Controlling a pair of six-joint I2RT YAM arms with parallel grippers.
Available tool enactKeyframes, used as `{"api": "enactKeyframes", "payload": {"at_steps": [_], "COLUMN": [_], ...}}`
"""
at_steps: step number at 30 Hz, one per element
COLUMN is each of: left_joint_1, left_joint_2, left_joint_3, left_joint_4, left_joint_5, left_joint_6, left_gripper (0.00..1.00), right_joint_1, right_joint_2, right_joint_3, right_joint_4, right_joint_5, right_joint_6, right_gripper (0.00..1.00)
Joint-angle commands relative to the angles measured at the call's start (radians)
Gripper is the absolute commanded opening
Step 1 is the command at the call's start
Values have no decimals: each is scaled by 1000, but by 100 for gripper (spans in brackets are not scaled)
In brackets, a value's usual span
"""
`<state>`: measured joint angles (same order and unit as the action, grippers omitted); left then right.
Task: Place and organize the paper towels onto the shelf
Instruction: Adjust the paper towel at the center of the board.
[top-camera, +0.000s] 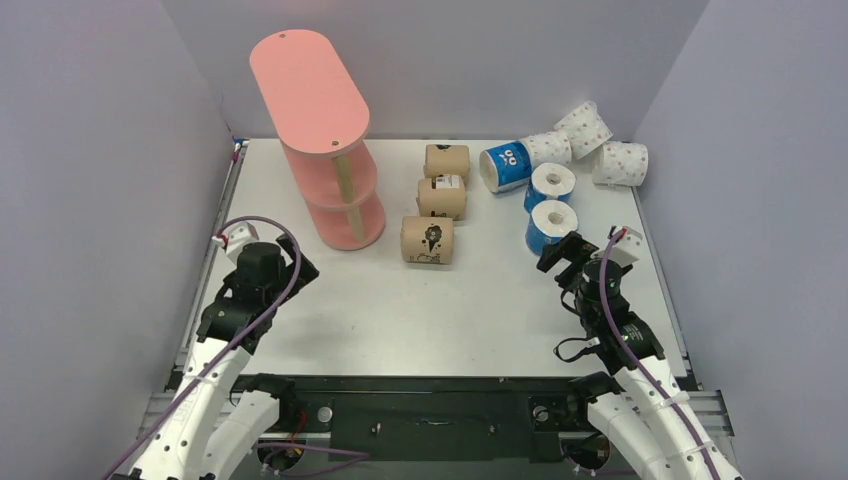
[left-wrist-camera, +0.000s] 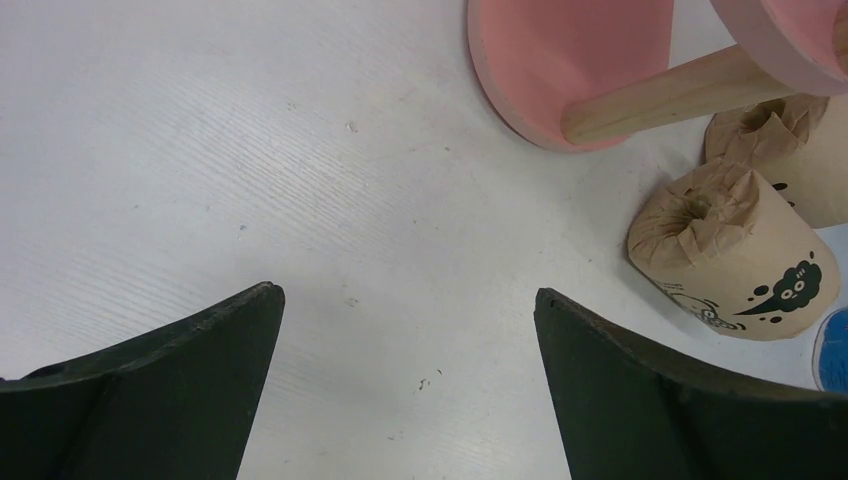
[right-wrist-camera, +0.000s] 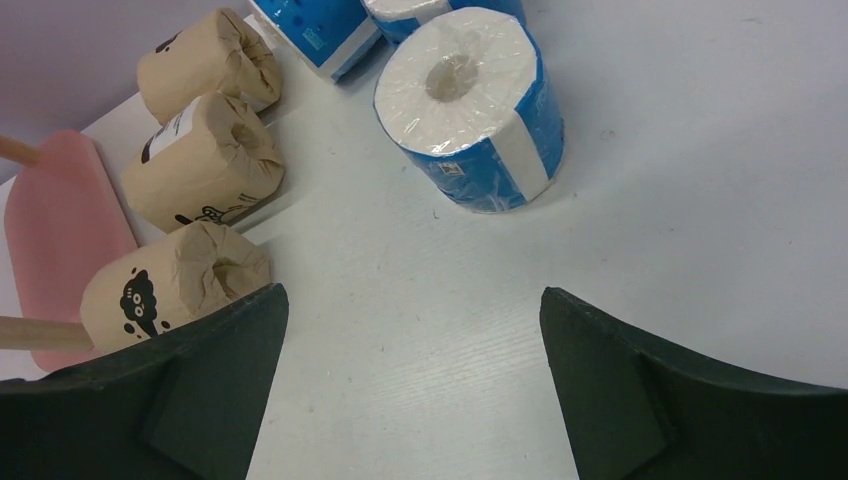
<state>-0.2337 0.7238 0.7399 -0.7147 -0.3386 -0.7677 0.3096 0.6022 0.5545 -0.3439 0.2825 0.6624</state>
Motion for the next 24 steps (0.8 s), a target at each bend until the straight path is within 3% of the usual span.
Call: {"api": "enactKeyframes", "payload": {"at_steps": [1,7,10,16,24], "left_joint_1": [5,-7,-60,-193,-325], "left_joint_2": [31,22,-19,-79,-153], "left_joint_3": [29,3,-11,-37,-132], "left_joint_4": [6,56,92,112,235], "left_joint_5": [-3,83,120,62,72], "left_joint_6": [24,101,124,122,68], "left_gripper": [96,96,96,96,96], "right_joint_1": [7,9,15,53,285], "right_joint_2": [-1,0,3,72,235], "right_joint_3": [18,29,35,69,148], "right_joint_4": [0,-3,6,7,19], "right_joint_5": [20,-27,-63,-70,86], "right_joint_6": [-19,-39,-49,-54,-28], "right_gripper": [93,92,92,92,92]}}
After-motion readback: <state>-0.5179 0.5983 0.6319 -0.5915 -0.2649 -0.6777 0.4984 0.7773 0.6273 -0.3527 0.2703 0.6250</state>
